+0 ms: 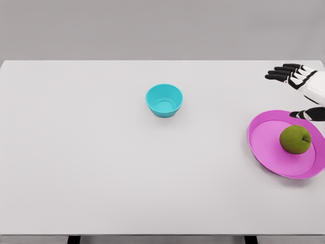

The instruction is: Put the apple from the pink plate into the blue bowl with your right arm

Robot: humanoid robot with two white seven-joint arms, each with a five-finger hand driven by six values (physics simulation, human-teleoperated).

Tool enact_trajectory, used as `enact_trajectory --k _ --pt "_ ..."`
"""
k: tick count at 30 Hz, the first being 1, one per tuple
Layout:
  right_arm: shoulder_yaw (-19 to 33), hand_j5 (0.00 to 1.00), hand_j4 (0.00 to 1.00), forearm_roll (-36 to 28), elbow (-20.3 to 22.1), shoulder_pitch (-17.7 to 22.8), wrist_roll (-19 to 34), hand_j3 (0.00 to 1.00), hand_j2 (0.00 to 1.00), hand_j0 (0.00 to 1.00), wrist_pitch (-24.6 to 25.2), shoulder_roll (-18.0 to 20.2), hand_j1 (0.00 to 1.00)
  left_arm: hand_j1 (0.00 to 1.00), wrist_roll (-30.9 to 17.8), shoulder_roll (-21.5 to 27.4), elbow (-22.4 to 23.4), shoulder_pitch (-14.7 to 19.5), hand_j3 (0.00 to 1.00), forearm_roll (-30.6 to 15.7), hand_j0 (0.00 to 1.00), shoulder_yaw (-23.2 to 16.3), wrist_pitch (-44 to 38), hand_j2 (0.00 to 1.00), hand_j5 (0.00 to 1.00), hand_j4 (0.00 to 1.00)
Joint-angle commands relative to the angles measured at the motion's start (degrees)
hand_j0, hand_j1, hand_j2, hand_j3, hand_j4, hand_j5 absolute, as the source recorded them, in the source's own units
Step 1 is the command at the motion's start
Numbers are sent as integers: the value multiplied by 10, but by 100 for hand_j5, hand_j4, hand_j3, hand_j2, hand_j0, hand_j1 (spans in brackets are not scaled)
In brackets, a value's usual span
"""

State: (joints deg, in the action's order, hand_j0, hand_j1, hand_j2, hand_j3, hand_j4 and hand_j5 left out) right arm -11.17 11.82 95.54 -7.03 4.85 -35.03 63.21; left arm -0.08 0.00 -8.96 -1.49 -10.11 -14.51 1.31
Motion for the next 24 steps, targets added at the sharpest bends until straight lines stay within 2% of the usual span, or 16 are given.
enact_trajectory --k 1,3,5,7,8,11,13,15,18,24 --pt "0 100 100 -4 2 0 0 100 100 100 0 2 100 100 0 0 0 0 100 0 100 0 0 100 100 100" --pt "16 100 100 -5 3 2 -1 100 100 100 0 4 100 100 0 0 0 0 100 0 100 0 0 100 100 100" --pt "36 100 100 -8 9 9 -6 100 100 100 0 32 100 100 0 0 0 0 100 0 100 0 0 100 100 100" --pt "40 100 100 -7 11 11 2 100 100 100 0 36 100 100 0 0 0 0 100 0 100 0 0 100 100 100" --pt "43 100 100 -6 11 11 45 100 100 100 0 48 100 100 0 0 0 0 100 0 100 0 0 100 100 100" --pt "87 100 100 -17 20 12 241 100 100 100 0 51 100 100 0 0 0 0 100 0 100 0 0 100 100 100" --pt "112 100 100 -19 22 12 302 100 100 100 0 55 100 100 0 0 0 0 100 0 100 0 0 100 100 100" --pt "124 100 100 -27 25 12 302 100 100 100 0 62 100 100 0 0 0 0 100 0 100 0 0 100 100 100" --pt "123 100 100 -31 50 13 302 100 100 100 0 67 100 100 0 0 0 0 100 0 100 0 0 100 100 100" --pt "119 100 100 -30 50 78 302 100 100 100 0 65 100 100 0 0 0 0 100 0 100 0 0 100 100 100"
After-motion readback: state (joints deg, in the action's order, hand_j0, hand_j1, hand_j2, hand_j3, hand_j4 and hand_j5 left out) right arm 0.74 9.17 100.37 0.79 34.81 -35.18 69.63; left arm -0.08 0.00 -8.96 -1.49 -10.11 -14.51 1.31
